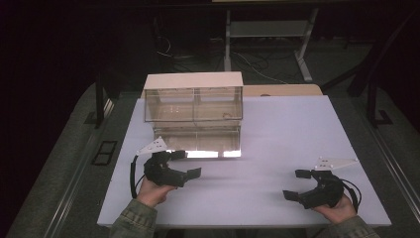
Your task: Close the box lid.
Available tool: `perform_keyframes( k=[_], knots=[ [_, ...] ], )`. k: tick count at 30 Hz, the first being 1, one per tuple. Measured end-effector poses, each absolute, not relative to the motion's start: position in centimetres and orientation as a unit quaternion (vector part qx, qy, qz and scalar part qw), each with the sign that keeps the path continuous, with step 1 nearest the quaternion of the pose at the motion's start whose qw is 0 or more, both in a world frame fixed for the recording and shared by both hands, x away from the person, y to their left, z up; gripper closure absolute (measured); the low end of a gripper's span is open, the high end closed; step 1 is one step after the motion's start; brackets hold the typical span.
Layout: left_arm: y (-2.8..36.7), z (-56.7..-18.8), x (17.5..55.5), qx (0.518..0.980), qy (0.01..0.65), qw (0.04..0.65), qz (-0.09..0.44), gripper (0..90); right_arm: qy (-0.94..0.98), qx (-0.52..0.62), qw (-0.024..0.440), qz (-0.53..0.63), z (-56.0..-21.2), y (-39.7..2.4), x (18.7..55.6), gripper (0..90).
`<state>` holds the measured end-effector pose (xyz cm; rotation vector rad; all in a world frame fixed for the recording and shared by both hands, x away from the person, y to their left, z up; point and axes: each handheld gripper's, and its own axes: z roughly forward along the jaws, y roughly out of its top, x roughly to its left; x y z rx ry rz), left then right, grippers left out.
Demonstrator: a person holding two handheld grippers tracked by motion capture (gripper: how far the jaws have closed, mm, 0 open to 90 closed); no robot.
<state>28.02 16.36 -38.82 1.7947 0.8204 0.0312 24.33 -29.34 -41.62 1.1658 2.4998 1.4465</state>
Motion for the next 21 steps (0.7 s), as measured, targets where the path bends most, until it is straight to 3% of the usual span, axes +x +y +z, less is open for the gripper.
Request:
perform_keyframes(
  k=[21],
  knots=[
    [16.2, -42.8, 26.4, 0.798, 0.338, 0.499, -0.003, 0.0, 0.802, 0.374, 0.010, 0.465, -41.8, -29.3, 24.3, 0.5]
  ],
)
